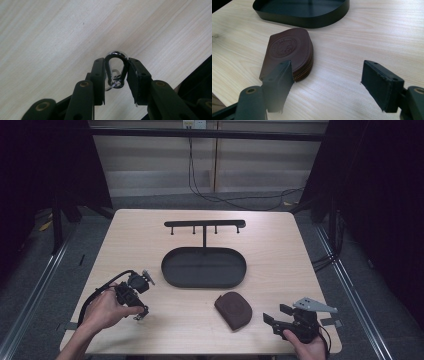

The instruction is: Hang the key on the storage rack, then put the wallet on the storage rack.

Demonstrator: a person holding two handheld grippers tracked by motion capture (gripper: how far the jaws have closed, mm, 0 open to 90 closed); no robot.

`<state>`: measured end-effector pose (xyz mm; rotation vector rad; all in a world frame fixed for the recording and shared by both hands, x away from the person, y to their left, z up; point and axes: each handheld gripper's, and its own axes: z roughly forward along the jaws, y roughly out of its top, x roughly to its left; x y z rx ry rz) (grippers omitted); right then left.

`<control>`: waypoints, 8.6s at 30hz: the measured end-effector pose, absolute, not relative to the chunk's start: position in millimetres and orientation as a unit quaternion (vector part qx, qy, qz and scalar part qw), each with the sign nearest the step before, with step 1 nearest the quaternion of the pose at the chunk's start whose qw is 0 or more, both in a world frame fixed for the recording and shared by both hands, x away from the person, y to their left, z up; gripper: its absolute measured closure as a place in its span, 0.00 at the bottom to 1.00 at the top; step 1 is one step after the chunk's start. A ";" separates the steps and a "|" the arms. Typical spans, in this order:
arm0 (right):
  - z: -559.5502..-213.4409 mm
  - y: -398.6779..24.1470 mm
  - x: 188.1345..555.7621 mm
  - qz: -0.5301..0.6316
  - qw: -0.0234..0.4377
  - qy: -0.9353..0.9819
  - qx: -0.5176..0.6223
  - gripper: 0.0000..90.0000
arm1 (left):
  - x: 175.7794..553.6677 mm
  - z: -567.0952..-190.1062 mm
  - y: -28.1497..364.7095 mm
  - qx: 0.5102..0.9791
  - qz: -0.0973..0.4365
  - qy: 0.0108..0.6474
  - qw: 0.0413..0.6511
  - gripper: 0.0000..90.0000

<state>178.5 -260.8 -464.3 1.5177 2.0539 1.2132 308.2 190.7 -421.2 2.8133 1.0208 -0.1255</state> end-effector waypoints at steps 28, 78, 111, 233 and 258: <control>-464.3 -260.6 179.0 0.423 0.155 0.718 0.530 0.28 | 326.0 -378.2 179.0 0.935 -0.017 0.346 0.076 0.76; -464.2 -261.1 179.1 0.426 0.152 0.718 0.529 0.28 | 380.0 -275.4 136.6 0.932 0.009 0.352 0.092 0.76; -463.7 -261.9 177.2 0.435 0.148 0.717 0.525 0.28 | 435.5 -258.7 99.7 0.929 0.009 0.362 0.083 0.76; -464.7 -259.6 179.6 0.433 0.139 0.723 0.520 0.28 | 478.0 -265.7 118.3 0.896 0.036 0.431 0.099 0.75; -465.2 -259.1 180.0 0.429 0.141 0.724 0.521 0.28 | 434.7 -288.2 172.1 0.892 0.014 0.429 0.139 0.63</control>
